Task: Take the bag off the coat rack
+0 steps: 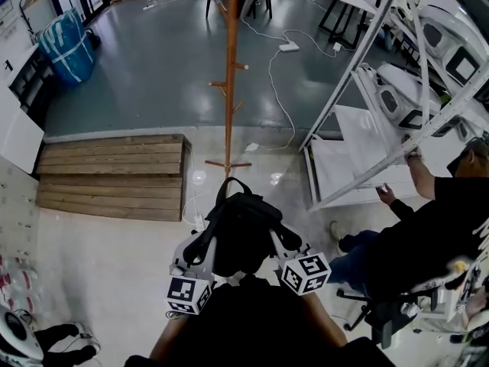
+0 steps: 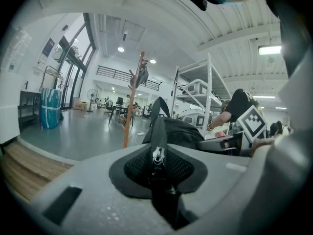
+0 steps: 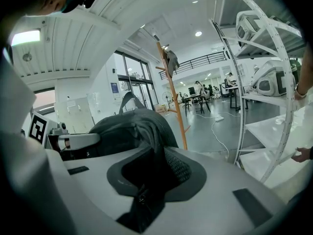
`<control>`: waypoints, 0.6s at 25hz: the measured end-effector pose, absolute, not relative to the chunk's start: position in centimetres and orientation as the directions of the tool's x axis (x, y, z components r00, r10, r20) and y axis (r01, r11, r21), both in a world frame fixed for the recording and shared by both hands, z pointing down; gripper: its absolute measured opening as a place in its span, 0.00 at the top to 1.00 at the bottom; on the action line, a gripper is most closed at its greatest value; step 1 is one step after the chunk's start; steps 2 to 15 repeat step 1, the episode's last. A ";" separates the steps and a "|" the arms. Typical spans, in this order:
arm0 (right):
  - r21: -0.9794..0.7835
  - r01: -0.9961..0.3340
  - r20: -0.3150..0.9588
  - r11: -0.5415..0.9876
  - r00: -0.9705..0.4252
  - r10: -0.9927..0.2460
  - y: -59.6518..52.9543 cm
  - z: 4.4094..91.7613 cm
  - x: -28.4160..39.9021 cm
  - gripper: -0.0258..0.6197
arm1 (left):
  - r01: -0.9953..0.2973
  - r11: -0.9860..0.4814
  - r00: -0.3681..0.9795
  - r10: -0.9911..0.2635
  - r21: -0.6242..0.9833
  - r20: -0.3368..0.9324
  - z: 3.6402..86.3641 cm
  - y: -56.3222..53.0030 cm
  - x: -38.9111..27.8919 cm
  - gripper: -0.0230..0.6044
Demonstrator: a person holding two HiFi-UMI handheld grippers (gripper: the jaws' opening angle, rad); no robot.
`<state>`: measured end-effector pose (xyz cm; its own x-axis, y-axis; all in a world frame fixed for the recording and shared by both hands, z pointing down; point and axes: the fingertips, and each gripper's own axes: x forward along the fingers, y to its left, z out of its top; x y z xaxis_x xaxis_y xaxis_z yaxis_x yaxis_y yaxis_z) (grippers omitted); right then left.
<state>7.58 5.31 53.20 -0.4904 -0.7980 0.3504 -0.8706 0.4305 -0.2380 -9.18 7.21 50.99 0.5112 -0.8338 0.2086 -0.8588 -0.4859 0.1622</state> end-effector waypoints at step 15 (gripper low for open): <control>-0.238 -0.870 0.351 0.431 -0.491 -0.797 5.3 53.2 7.5 0.85 | -0.859 -0.486 0.511 -0.834 0.161 0.209 51.0 7.2 -9.3 0.84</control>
